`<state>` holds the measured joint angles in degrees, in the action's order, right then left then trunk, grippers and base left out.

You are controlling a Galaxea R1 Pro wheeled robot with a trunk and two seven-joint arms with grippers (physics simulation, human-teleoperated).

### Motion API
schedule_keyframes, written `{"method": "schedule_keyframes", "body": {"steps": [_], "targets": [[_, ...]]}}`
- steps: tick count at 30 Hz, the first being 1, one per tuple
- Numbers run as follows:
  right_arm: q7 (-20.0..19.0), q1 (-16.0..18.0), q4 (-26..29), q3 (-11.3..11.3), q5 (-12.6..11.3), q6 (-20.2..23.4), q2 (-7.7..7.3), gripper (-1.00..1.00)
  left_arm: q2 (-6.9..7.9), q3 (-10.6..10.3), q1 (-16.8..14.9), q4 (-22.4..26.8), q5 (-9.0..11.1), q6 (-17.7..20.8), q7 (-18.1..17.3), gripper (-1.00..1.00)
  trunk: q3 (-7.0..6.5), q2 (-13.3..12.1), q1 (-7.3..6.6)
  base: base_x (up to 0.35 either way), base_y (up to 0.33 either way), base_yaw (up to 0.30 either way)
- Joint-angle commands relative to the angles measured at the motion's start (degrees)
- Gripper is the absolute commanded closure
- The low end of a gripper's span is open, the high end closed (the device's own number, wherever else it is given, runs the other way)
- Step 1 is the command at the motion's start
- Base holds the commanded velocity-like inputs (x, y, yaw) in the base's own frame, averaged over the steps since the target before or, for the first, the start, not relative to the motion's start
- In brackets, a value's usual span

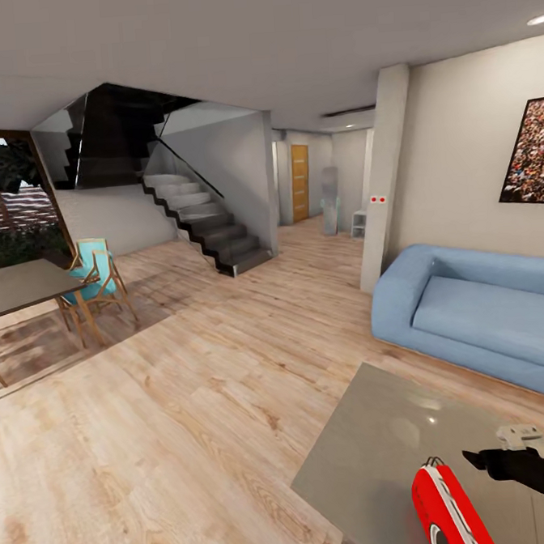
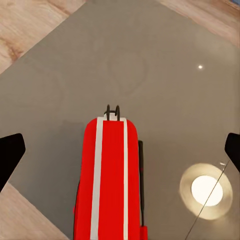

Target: Turn on the radio receiver that's on the table in the living room.

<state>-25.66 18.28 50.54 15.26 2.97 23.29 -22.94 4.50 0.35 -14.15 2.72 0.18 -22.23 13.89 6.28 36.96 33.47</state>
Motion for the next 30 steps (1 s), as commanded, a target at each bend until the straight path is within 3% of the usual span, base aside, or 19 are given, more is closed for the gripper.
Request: {"method": "schedule_keyframes", "body": {"steps": [1, 11, 23, 30], "targets": [[0.0, 0.0, 0.0, 0.0, 0.0, 0.0, 0.00, -1.00, 0.00, 0.0, 0.0, 0.0, 0.0, 0.0, 0.0, -1.00, 0.00, 0.0, 0.00, 0.006, -0.004, 0.000], [0.0, 0.0, -0.1, 0.0, -0.1, 0.0, 0.17, -1.00, -0.10, 0.0, 0.0, 0.0, 0.0, -0.1, 0.0, -1.00, 0.00, 0.0, 0.00, -0.103, -0.121, 0.000], [0.0, 0.0, -0.2, -0.2, -0.2, 0.0, 0.31, -1.00, -0.10, 0.0, 0.0, 0.0, 0.0, -0.1, 0.0, -1.00, 0.00, 0.0, 0.00, -0.010, -0.010, 0.000], [0.0, 0.0, -0.3, -7.4, -0.5, 0.1, 0.37, -1.00, -0.10, 0.0, 0.0, 0.0, 0.0, -0.1, 0.0, -1.00, 0.00, 0.0, 0.00, 0.000, 0.000, 0.000]]}}
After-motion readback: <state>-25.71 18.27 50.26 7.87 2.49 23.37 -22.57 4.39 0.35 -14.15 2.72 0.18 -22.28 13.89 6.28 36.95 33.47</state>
